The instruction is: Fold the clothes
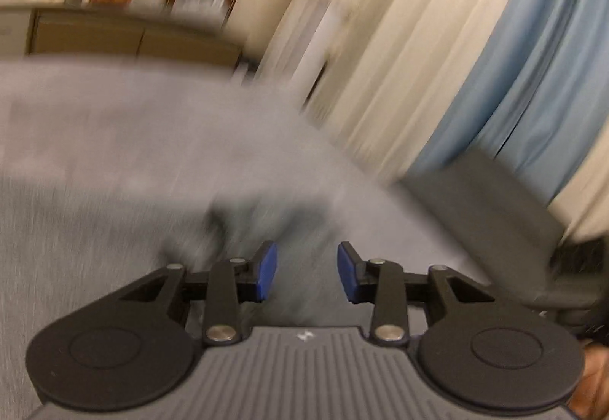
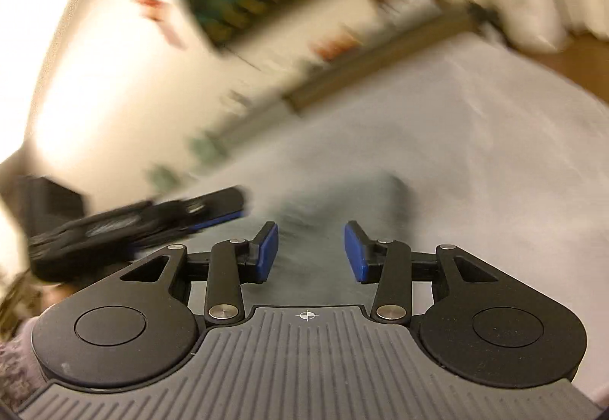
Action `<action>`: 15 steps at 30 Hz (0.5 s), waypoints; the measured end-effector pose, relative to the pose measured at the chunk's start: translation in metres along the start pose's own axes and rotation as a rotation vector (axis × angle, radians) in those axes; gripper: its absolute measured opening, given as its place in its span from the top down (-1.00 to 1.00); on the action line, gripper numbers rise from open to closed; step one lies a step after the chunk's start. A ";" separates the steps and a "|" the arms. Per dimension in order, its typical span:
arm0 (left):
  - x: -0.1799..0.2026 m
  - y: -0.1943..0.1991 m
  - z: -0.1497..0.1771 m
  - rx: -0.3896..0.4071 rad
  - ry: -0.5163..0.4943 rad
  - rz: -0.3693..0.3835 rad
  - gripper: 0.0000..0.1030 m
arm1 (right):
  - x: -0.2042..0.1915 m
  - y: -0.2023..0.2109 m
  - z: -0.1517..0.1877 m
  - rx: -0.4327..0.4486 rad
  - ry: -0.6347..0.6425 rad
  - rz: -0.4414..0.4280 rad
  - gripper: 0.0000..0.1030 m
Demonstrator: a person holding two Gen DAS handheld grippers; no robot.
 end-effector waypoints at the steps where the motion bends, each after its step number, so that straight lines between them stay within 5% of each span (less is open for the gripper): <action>1: -0.009 -0.008 0.009 -0.037 0.008 -0.032 0.40 | 0.004 -0.010 0.009 -0.060 0.020 0.058 0.15; 2: -0.018 -0.015 0.017 -0.065 0.015 -0.060 0.58 | 0.005 -0.016 0.015 -0.098 0.043 0.090 0.11; 4: -0.021 -0.012 0.015 -0.049 0.011 -0.069 0.57 | 0.003 -0.025 0.025 -0.153 0.075 0.125 0.03; 7: -0.009 0.003 0.002 -0.030 -0.036 -0.112 0.25 | -0.005 -0.029 0.032 -0.180 0.107 0.115 0.01; 10: 0.007 0.016 -0.017 0.039 -0.118 -0.093 -0.25 | -0.014 -0.034 0.028 -0.169 0.157 0.090 0.55; 13: 0.033 0.011 -0.028 0.035 -0.175 -0.053 -0.73 | -0.029 -0.031 0.028 -0.124 0.231 0.063 0.65; 15: 0.052 -0.008 -0.031 -0.026 -0.217 -0.025 -0.76 | -0.040 -0.026 0.029 -0.098 0.286 0.045 0.68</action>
Point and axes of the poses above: each gripper's, at about its wrist camera, not at the fingertips, and y roughly against the way its jaws point, x to its right, z to its underside, the point moved 5 cm from there along -y, roughly the way its jaws point, and after that the axes turned 8 degrees about x, right-handed, at the moved point
